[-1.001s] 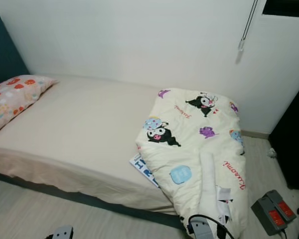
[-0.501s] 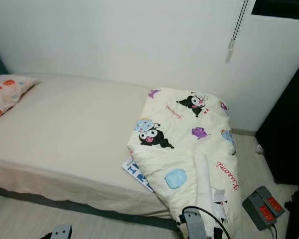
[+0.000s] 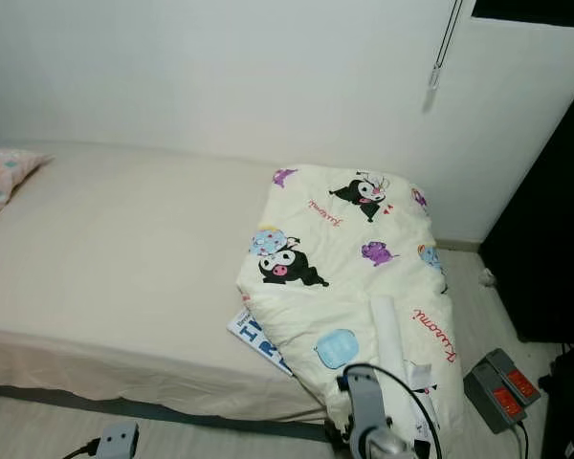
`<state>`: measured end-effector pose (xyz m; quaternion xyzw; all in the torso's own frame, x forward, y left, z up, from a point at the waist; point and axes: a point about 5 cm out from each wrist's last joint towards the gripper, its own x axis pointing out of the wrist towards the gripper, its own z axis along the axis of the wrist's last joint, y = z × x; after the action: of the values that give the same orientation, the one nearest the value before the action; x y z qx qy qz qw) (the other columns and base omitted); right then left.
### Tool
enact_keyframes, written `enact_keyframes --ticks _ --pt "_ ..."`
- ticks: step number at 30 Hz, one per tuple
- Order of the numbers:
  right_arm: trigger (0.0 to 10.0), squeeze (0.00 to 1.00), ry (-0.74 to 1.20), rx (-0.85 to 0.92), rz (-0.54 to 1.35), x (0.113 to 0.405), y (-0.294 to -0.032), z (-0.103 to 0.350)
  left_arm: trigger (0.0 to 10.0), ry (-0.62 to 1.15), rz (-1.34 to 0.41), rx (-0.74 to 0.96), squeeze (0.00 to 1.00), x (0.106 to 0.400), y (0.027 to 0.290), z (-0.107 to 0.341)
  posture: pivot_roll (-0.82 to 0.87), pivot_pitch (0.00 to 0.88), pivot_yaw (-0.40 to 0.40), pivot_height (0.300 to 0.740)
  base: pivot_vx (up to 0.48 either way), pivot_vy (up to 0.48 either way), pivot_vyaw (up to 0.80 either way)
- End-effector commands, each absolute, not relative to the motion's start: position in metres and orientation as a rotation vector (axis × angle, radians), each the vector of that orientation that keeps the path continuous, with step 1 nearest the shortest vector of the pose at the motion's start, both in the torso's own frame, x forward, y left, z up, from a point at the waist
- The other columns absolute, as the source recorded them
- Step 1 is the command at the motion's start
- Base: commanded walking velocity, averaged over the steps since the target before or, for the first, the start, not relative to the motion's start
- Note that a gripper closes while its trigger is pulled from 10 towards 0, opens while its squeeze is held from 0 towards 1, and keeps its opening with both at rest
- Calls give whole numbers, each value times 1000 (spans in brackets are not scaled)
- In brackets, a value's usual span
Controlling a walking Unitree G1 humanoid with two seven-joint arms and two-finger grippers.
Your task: Clean up the room
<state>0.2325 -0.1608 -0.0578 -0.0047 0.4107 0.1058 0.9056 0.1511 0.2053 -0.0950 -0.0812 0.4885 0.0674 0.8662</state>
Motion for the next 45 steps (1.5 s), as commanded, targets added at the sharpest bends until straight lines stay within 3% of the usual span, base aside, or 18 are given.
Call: enact_keyframes --ticks 1,22,30,35,45 --pt "10000 0 849 -6 225 231 -160 -59 10000 1046 140 -167 0 144 202 -98 -28 0 -49 728 0 0 0" --pt "10000 0 803 -18 324 239 -146 -52 10000 1038 119 -153 0 145 202 -98 -14 0 -56 728 73 0 0" --pt "10000 0 791 -131 411 238 -143 -53 10000 1033 113 -153 0 146 202 -97 -17 0 -49 728 266 0 247" --pt "10000 0 787 -141 407 236 -145 -53 10000 1037 111 -152 0 145 202 -98 -21 0 -47 728 266 0 665" --pt "10000 0 821 -198 342 233 -152 -57 10000 1039 117 -175 0 143 201 -99 -29 0 -44 728 106 0 0"
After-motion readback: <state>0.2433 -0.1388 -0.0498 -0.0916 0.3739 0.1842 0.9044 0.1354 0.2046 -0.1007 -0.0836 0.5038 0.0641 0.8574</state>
